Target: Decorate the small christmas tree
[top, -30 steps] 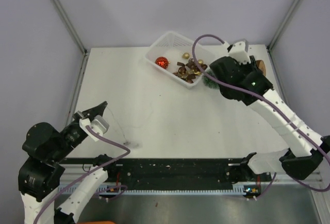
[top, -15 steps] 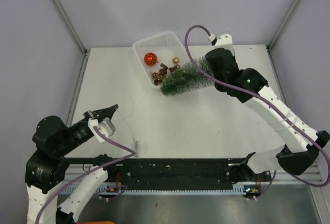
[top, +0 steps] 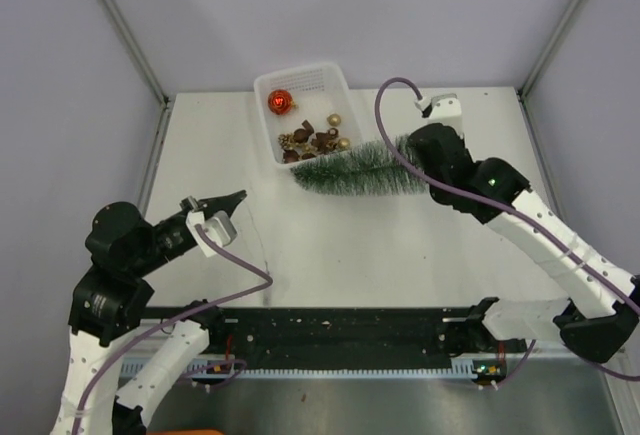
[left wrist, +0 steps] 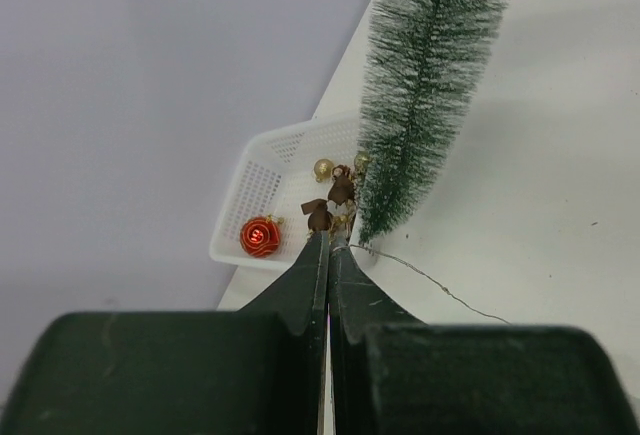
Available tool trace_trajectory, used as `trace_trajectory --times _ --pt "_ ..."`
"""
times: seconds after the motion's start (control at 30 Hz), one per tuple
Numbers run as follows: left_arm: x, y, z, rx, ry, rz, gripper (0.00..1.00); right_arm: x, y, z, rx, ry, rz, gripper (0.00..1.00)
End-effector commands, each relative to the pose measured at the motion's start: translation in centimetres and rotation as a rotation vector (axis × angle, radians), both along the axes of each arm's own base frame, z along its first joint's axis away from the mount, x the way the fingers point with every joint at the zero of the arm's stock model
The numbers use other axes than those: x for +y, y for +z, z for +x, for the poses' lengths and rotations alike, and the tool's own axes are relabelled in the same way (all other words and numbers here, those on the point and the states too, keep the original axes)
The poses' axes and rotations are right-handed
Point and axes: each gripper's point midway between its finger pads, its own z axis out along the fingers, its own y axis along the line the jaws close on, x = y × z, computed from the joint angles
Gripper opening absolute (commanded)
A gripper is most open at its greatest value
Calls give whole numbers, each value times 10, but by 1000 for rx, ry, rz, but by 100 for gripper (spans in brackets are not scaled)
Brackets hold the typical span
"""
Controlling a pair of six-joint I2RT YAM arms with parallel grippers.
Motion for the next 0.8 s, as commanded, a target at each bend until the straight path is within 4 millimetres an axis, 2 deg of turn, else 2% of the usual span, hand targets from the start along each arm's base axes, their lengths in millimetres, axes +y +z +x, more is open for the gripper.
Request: trace_trajectory --times 0.0,0.17,0.3,0.4,0.47,0.53,0.63,0.77 --pt "-7 29 -2 -54 -35 -72 0 21 -8 -3 2 33 173 0" --pt "-5 27 -5 -56 -29 -75 0 64 12 -11 -19 218 392 0" --pt "-5 24 -9 -49 -32 -77 0 102 21 9 -33 265 471 0" --pt "-4 27 -10 -46 -30 -86 0 147 9 38 -31 291 514 0" --pt "-4 29 -10 -47 -27 -90 0 183 -21 59 33 295 524 0" --pt "-2 30 -10 -48 -18 -91 0 210 -38 70 66 290 528 0" --pt "-3 21 -6 -28 -14 -86 0 240 -53 66 95 291 536 0" --pt "-8 2 7 8 -7 -96 0 250 -76 50 130 259 544 0"
